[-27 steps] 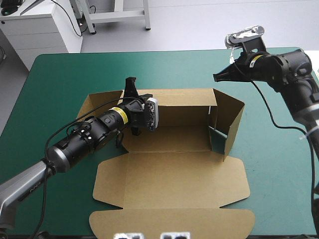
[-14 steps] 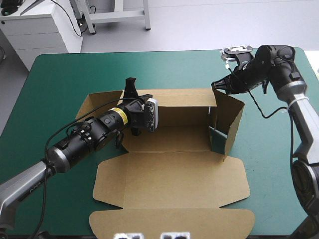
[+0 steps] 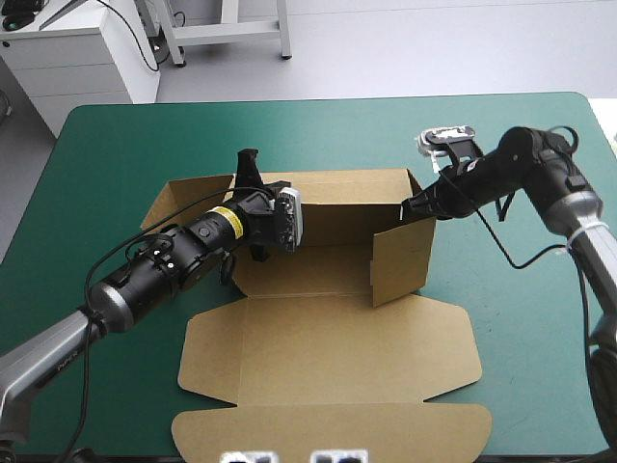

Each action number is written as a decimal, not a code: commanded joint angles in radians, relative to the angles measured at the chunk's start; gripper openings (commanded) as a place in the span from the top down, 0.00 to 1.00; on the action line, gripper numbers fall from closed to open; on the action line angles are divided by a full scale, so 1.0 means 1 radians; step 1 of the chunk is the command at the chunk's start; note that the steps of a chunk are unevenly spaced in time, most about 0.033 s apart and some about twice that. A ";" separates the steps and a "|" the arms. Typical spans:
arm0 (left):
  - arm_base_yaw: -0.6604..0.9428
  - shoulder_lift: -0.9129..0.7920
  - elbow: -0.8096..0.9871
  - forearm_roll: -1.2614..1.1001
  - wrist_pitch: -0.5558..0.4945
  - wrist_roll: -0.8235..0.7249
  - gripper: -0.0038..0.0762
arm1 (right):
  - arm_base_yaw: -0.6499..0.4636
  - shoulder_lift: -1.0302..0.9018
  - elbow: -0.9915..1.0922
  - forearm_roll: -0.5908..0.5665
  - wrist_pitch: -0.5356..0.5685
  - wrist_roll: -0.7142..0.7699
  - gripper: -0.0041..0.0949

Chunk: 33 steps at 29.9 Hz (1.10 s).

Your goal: Fold the box

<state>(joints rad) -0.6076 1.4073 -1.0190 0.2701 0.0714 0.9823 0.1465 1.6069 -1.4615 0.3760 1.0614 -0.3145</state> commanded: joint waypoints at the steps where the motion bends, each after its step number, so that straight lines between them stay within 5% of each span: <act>1: 0.005 -0.030 -0.021 -0.014 -0.005 -0.020 0.96 | -0.007 -0.136 0.119 0.110 -0.179 -0.141 0.98; 6: 0.005 -0.030 -0.021 -0.012 0.001 -0.020 0.96 | -0.007 -0.278 0.376 0.268 -0.404 -0.398 0.98; 10: 0.005 -0.030 -0.021 -0.010 0.000 -0.020 0.96 | -0.007 -0.373 0.582 0.568 -0.588 -0.727 0.98; 15: 0.005 -0.030 -0.021 -0.010 0.000 -0.020 0.96 | -0.007 -0.398 0.695 0.870 -0.649 -1.047 0.98; 18: 0.005 -0.030 -0.021 -0.010 0.002 -0.020 0.96 | -0.007 -0.396 0.701 0.894 -0.590 -1.114 0.92; 26: 0.005 -0.030 -0.021 -0.010 0.002 -0.018 0.96 | -0.007 -0.396 0.701 0.890 -0.531 -1.140 0.41; 33: 0.005 -0.030 -0.021 -0.007 0.004 -0.018 0.96 | -0.007 -0.396 0.701 0.840 -0.452 -1.143 0.37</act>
<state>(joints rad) -0.6008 1.4073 -1.0190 0.2779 0.0930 0.9827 0.1435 1.2398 -0.7378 1.1932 0.5546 -1.4502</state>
